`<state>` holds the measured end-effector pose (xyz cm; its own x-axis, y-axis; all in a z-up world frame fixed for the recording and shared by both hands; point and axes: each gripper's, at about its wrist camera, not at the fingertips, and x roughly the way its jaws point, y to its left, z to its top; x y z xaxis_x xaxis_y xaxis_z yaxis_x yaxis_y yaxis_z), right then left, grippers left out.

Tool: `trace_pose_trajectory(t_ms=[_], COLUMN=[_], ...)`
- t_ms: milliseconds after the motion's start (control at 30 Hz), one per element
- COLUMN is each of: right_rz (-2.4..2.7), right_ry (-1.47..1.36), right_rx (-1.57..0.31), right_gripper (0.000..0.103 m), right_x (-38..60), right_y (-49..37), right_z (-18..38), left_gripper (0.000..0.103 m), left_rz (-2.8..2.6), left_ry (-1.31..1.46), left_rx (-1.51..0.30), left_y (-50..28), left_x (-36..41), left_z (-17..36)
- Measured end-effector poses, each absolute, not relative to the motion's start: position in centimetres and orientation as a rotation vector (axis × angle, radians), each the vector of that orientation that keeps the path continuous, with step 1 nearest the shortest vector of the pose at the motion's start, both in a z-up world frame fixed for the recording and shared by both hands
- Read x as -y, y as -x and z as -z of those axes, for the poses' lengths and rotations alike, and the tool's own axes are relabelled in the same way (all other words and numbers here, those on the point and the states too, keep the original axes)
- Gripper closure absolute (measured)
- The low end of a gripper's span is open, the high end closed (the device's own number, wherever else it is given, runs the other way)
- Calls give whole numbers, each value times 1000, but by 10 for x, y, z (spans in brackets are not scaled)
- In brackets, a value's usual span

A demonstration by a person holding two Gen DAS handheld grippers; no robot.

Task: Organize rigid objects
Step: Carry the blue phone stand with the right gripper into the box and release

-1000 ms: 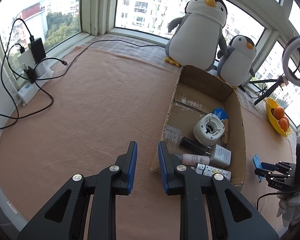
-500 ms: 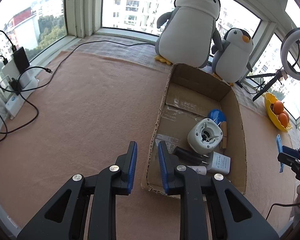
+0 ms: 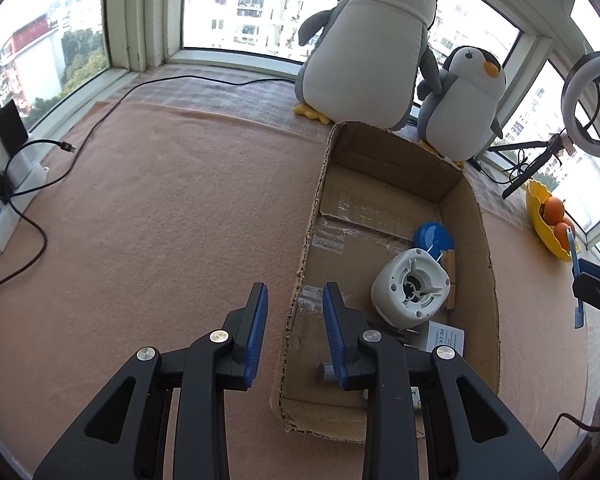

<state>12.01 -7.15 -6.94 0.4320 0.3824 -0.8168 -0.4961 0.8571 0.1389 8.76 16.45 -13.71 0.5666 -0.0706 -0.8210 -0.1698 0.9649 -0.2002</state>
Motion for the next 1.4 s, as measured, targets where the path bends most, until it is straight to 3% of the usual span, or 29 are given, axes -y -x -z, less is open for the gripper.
trace_pose_trajectory(t_ms=[300, 367, 667, 1167, 1200, 1300, 1400], right_rz=[-554, -554, -573, -563, -567, -562, -554], right_ry=[115, 107, 74, 68, 57, 38, 32], right_rx=[-982, -986, -1019, -1052, -1056, -1051, -1047], right_gripper=[70, 70, 70, 69, 67, 49, 46], right_x=[40, 34, 11, -6, -5, 0, 7], right_y=[-140, -146, -166, -190, -192, -192, -191], right_z=[73, 75, 86, 107, 108, 107, 104], left_gripper=[77, 85, 94, 96, 96, 95, 95], left_rz=[-37, -35, -43, -52, -53, -48, -50], left_ry=[253, 249, 229, 215, 214, 223, 227], left_rx=[-975, -976, -966, -966, -966, -973, -976], left_y=[-96, -97, -99, -99, -99, -100, -100], left_x=[-160, -159, -161, -159, -159, -160, -161], left_z=[148, 150, 154, 155, 155, 155, 155])
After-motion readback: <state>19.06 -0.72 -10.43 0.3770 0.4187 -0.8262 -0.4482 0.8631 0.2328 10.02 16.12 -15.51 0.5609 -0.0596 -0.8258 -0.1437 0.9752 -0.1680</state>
